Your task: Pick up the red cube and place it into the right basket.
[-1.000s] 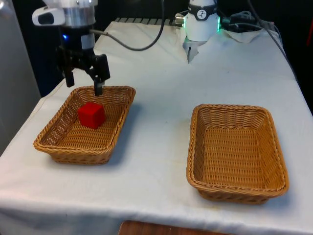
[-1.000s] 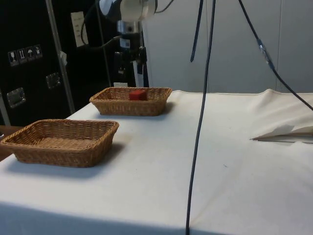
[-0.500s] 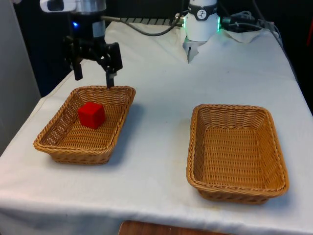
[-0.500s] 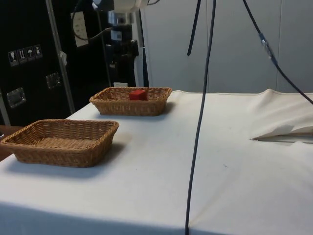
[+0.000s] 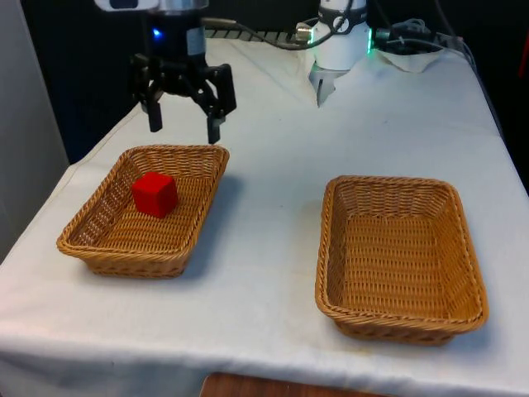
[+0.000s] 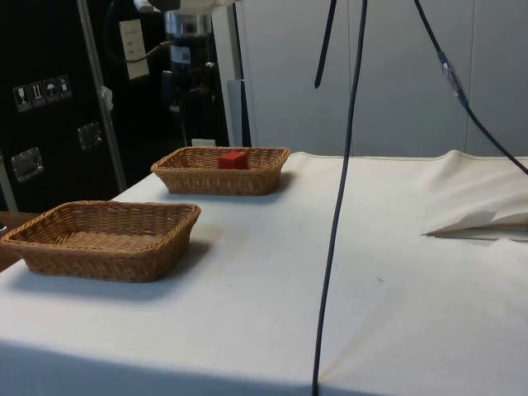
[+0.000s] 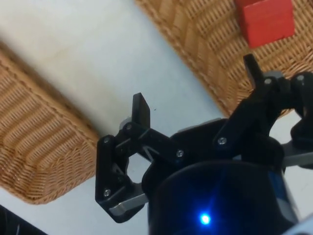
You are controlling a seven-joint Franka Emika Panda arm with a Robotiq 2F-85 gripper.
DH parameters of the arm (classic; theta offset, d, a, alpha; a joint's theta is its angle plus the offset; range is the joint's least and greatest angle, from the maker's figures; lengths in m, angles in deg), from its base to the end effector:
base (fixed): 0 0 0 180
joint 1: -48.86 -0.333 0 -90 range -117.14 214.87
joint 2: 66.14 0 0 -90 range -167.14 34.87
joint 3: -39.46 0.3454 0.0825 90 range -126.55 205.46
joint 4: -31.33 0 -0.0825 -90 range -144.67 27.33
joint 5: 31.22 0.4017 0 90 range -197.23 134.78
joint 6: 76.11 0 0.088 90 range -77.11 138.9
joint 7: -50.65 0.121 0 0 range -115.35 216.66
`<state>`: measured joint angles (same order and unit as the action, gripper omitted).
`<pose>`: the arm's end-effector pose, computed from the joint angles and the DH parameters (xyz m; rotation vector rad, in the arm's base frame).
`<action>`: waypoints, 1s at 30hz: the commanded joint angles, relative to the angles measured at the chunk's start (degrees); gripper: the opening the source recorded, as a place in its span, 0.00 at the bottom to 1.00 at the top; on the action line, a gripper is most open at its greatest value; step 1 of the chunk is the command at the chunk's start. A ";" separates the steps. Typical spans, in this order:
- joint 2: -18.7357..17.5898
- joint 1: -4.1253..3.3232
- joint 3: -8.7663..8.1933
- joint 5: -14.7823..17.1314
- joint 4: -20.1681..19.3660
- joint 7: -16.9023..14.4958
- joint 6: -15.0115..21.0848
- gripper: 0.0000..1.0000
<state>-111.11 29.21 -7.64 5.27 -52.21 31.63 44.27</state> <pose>0.7319 -0.1905 0.3306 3.0868 -0.4014 0.1913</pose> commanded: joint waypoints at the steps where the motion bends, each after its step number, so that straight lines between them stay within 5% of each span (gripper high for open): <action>1: 0.63 -1.09 -0.34 -0.46 -0.86 0.34 0.34 1.00; 7: 2.35 -3.09 -0.34 -2.18 -2.23 1.32 0.06 1.00; 8: 1.66 -2.23 0.17 -1.89 -1.20 1.20 -0.23 1.00; 9: 2.64 -3.32 -0.34 -2.46 -2.41 1.55 -0.11 1.00; 15: 4.87 -4.93 0.06 -4.76 -4.01 2.86 -1.09 1.00; 24: 7.96 -6.25 1.55 -7.96 -6.07 4.76 -1.83 1.00; 25: 7.16 -5.33 2.01 -7.62 -4.87 4.53 -2.35 1.00; 26: 8.37 -6.36 1.78 -8.37 -6.30 4.98 -1.89 1.00; 30: 9.68 -6.70 2.69 -9.74 -7.22 5.73 -1.95 1.00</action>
<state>-101.83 23.37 -4.20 -4.47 -58.62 37.36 41.87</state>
